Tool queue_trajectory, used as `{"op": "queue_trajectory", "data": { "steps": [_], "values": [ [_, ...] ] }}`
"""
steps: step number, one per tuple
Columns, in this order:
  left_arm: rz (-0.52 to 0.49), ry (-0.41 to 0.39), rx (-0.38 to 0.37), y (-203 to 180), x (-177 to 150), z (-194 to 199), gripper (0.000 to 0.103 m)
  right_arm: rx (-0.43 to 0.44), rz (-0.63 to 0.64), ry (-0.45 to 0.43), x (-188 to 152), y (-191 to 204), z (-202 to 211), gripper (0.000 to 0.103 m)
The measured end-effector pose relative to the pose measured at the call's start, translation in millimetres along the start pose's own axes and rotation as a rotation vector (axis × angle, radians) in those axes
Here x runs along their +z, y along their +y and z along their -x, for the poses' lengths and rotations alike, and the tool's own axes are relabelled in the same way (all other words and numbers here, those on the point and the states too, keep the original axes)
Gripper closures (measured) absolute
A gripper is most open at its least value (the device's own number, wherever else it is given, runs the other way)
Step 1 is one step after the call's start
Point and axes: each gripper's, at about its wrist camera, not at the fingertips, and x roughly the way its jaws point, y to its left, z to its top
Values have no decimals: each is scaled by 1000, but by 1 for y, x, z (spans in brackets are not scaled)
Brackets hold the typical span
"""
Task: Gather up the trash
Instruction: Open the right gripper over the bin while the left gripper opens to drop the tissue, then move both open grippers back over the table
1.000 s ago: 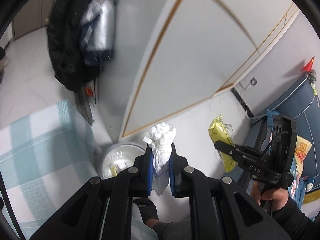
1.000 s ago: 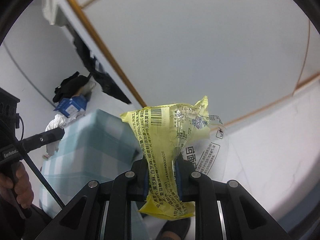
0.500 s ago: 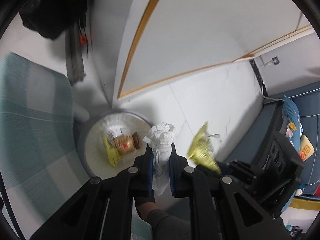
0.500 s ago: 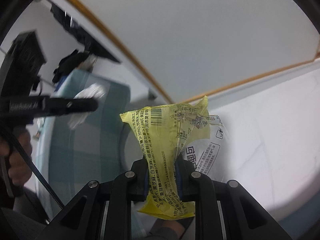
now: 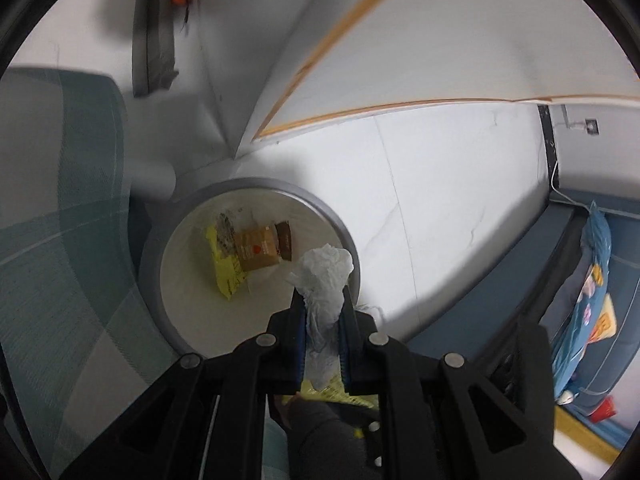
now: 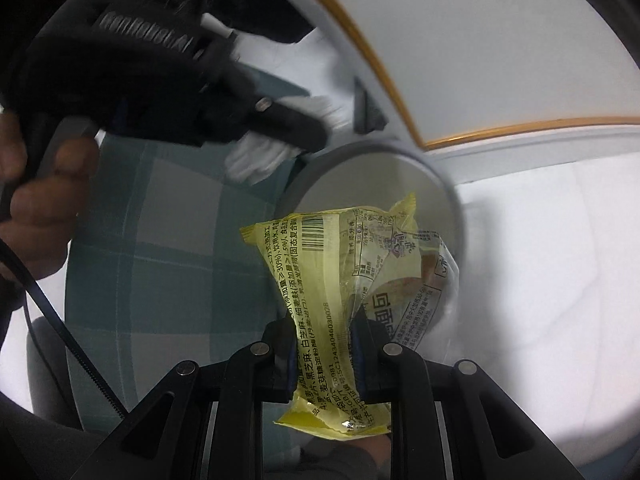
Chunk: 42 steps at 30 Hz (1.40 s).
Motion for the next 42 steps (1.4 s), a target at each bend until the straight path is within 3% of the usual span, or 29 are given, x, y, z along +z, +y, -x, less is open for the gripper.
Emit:
{"op": "queue_trajectory", "data": {
  "steps": [5,10,19,24,28,33,39,42],
  "values": [
    [34,43,6,9,4,-9,94,104,-31,28,-4,-1,-20,81],
    [43,50,7,12,11,-13,93,138,-77,40,-1,-7,-36,78],
    [73,62,-17,19,16,-15,91,146,-145,25,16,-23,-51,50],
    [79,47,5,23,16,-15,69,121,-149,49,20,-21,-56,33],
    [75,43,1,22,13,-13,62,121,-144,56,17,-22,-53,29],
    [50,32,-4,16,8,-6,40,122,-188,36,6,-33,-39,27],
    [3,6,-10,9,-2,8,40,103,-234,-19,-13,-46,0,27],
    [-35,-58,-22,4,-13,27,40,78,-245,-67,-20,-43,30,27]
  ]
}}
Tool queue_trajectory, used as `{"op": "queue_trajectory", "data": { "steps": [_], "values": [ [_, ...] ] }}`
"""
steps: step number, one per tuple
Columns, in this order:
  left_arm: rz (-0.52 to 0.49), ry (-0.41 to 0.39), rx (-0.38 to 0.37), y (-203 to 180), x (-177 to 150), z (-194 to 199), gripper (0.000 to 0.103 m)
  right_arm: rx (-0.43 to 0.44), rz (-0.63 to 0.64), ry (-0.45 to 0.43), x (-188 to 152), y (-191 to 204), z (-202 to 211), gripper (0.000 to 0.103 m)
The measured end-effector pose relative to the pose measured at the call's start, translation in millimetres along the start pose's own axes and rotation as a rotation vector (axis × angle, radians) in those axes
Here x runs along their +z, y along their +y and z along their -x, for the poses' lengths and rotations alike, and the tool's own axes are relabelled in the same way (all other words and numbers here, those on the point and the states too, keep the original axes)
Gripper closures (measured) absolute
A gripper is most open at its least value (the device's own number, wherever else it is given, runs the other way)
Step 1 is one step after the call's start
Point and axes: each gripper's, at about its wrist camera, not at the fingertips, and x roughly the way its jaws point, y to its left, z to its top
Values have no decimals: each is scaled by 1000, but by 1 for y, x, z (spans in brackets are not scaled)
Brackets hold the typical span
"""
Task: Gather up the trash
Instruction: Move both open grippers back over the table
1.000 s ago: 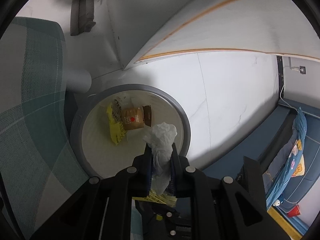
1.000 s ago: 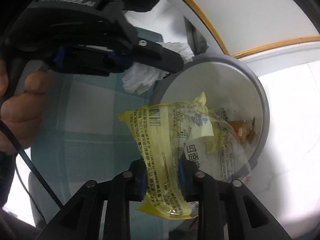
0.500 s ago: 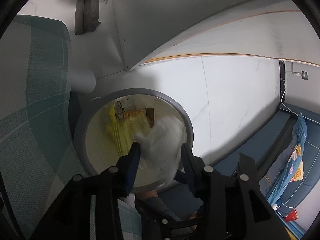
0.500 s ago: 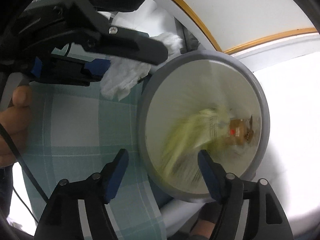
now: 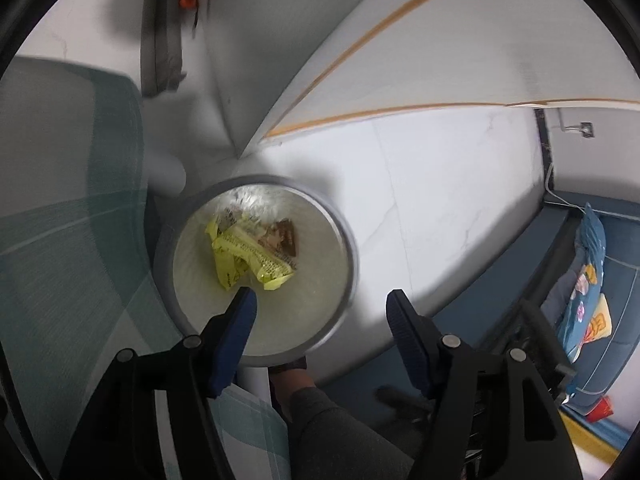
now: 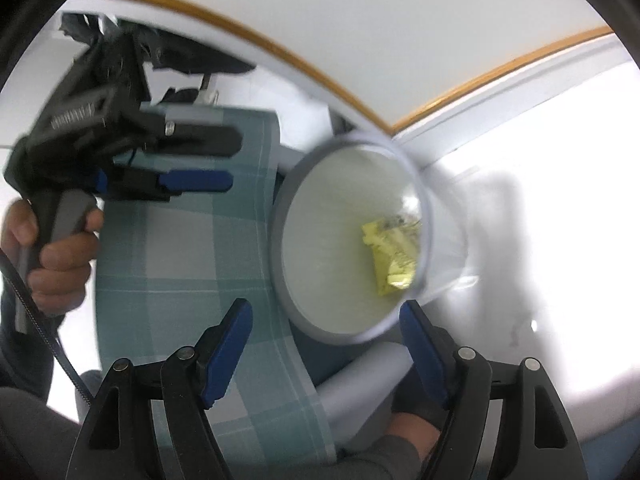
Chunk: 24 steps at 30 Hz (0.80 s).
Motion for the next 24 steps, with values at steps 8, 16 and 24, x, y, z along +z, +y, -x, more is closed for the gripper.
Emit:
{"op": "queue_trajectory", "data": {
  "steps": [8,16,24],
  "values": [
    [-135,-308,-5,-21,-46,95,40,-123,50,-245,3,43,89,27],
    [-112,-738,130,-2,-111,210,40,-274,174,-523,2,135,167,24],
    [57,-1012,192,56,-180,280,24,-299,357,-668,-16,241,189,22]
  ]
}}
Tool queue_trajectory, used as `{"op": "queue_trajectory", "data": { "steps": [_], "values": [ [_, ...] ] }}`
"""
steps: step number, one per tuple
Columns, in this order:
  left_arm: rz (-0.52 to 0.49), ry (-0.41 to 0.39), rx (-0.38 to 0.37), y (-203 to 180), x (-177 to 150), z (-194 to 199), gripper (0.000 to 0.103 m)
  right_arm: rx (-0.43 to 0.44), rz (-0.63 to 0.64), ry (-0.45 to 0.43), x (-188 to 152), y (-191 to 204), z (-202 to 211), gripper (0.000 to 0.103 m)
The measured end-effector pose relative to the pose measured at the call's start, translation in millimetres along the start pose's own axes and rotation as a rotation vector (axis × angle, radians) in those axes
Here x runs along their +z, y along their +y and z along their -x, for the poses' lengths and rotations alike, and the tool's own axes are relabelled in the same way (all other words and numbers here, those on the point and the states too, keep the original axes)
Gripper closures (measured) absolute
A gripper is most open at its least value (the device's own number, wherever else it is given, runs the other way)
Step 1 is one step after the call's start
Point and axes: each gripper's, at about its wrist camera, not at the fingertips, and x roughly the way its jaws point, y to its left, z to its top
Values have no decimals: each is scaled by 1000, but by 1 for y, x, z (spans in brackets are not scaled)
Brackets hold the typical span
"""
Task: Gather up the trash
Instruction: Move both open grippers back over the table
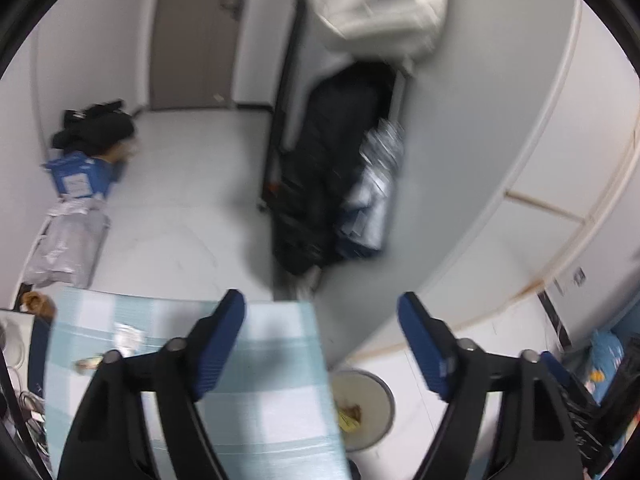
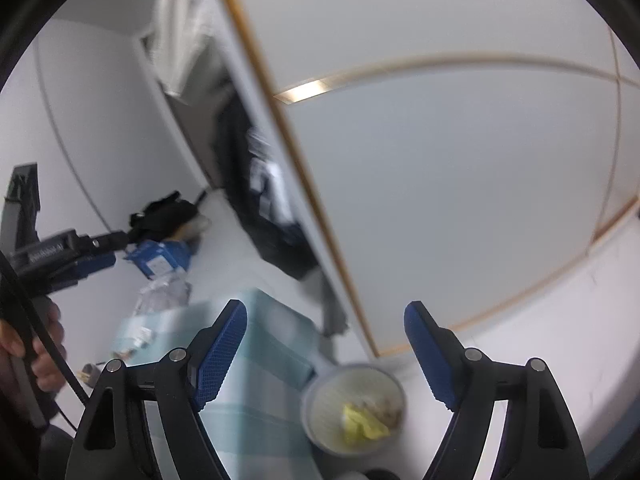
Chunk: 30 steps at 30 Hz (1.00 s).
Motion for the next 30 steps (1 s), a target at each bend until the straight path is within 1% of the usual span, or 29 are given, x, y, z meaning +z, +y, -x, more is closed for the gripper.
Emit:
{"op": "queue_trajectory", "data": {
  "steps": [2,4,6,8,11,14,17,20,22,25,30],
  "values": [
    [15,-42,27,11,1,14,24,27,34,-30,5,24,4,21],
    [26,-66,49,16,3,27,23,64,77,-60,10,53,8,20],
    [38,-96,66,31,1,39,18,91,115,-86,12,77,11,17],
    [46,-135,88,43,-4,51,16,122,156,-116,13,104,14,14],
    [53,-174,118,54,-7,54,15,151,203,-144,11,131,17,12],
    [79,-198,133,68,-10,59,9,178,226,-156,6,157,12,10],
    [79,-226,160,80,-15,66,8,199,232,-153,-4,180,4,9],
    [95,-238,197,98,-24,75,8,200,237,-146,-13,197,-2,6],
    [111,-240,208,108,-28,76,8,187,247,-133,-18,209,-9,6],
    [130,-236,228,124,-32,74,8,194,260,-98,-27,221,-21,6],
    [156,-231,240,145,-43,72,8,197,298,-54,-36,242,-36,6]
  ]
}}
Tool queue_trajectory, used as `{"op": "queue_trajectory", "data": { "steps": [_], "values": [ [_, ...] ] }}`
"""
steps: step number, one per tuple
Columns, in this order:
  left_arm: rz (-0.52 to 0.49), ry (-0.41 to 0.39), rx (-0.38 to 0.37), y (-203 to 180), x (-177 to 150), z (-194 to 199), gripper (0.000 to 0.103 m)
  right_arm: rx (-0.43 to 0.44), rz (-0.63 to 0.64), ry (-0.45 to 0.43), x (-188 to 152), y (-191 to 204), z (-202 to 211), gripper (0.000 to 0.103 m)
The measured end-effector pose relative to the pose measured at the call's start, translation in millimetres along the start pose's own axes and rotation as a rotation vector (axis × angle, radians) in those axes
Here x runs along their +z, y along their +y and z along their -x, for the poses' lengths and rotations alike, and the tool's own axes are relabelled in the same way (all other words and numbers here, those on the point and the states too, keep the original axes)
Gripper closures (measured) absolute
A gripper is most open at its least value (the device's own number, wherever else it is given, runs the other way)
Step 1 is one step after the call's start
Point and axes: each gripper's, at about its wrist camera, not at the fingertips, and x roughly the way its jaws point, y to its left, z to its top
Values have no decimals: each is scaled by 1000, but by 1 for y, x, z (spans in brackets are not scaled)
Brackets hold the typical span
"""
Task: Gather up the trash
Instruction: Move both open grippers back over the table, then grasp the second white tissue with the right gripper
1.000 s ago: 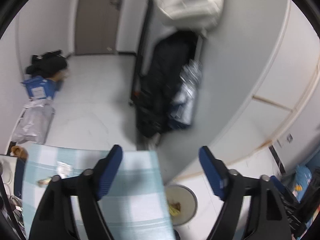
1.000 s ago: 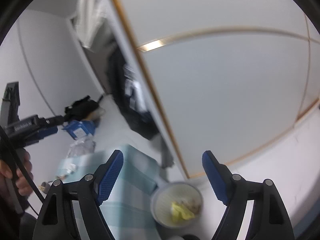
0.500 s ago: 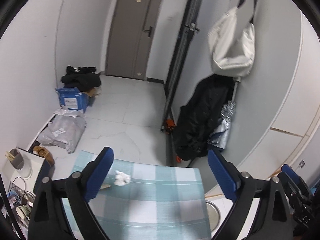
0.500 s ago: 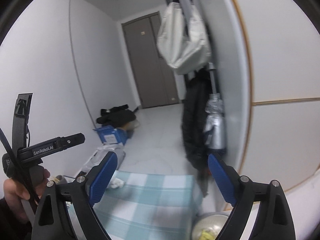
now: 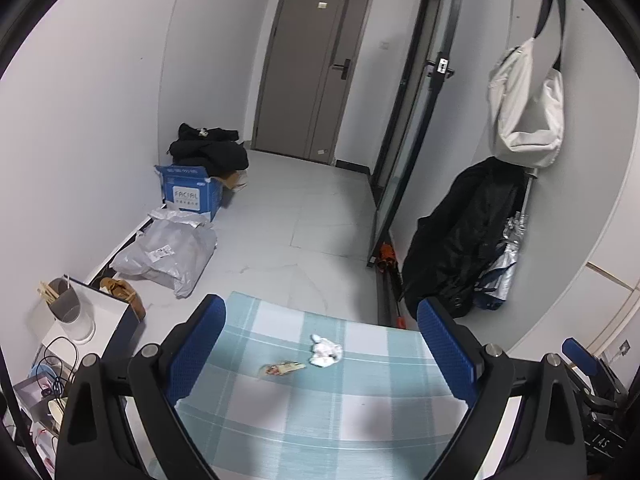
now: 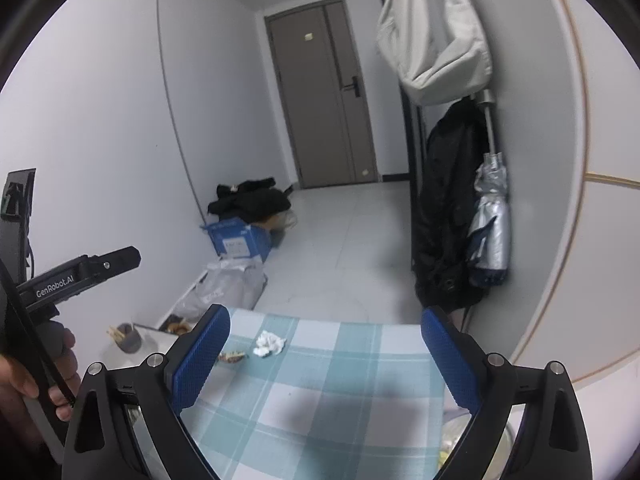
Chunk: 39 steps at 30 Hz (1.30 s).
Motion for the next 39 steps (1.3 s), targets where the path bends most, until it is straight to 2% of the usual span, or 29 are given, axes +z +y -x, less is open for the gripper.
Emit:
{"op": "queue_trajectory", "data": {
  "steps": [6,12,18,20,25,29,34,36,39],
  "values": [
    [28,16,-16,22,-5,-13,8,11,16,48,-5,15,-27,6],
    [81,81,-2,57,-7,-30,8,18,56,106,-7,27,-71,6],
    [124,140,55,83,-3,-49,8,70,70,244,-13,37,-144,6],
    [139,170,57,90,-5,-56,8,100,61,317,-19,41,-175,7],
    [161,220,65,100,-8,-66,8,143,63,418,-38,53,-228,8],
    [141,258,79,107,-11,-73,8,186,50,492,-53,60,-261,24],
    [134,300,87,113,-14,-81,8,204,65,532,-63,67,-281,41],
    [141,318,82,114,-14,-84,8,214,74,551,-69,69,-283,58],
    [134,327,93,112,-14,-88,8,196,134,548,-73,76,-282,68]
  ]
}}
